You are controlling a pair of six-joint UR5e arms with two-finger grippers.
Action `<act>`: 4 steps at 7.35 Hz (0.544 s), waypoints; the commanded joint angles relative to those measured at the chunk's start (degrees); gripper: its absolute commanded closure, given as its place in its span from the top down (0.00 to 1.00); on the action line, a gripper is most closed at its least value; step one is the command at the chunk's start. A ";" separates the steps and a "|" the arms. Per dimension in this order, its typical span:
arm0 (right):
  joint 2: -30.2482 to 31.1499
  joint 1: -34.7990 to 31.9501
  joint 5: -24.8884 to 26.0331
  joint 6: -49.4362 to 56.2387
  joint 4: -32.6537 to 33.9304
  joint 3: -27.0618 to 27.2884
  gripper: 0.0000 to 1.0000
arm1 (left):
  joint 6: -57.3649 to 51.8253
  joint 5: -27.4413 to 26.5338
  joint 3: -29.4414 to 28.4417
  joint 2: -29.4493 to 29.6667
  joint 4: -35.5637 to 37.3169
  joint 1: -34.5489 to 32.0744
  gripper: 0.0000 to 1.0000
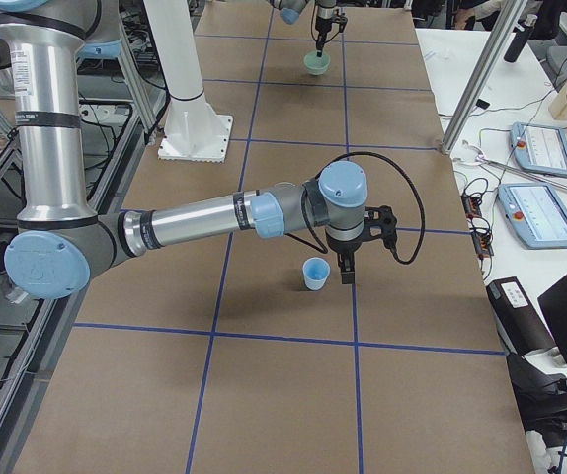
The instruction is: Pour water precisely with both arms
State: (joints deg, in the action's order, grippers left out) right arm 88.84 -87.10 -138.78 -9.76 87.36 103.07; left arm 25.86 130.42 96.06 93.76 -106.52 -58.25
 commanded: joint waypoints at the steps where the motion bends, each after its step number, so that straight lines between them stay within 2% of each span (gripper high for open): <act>1: 0.20 0.62 0.00 -0.17 0.00 0.20 0.98 | -7.21 1.86 -2.35 -2.97 -0.18 -2.47 0.00; 4: 0.20 1.50 0.00 -0.44 -0.09 0.29 0.98 | -9.51 1.86 -5.52 -2.97 -0.97 -3.09 0.00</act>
State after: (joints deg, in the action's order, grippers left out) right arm 89.03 -85.89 -138.78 -10.14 87.34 103.29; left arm 16.96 132.24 91.56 90.85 -107.19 -61.14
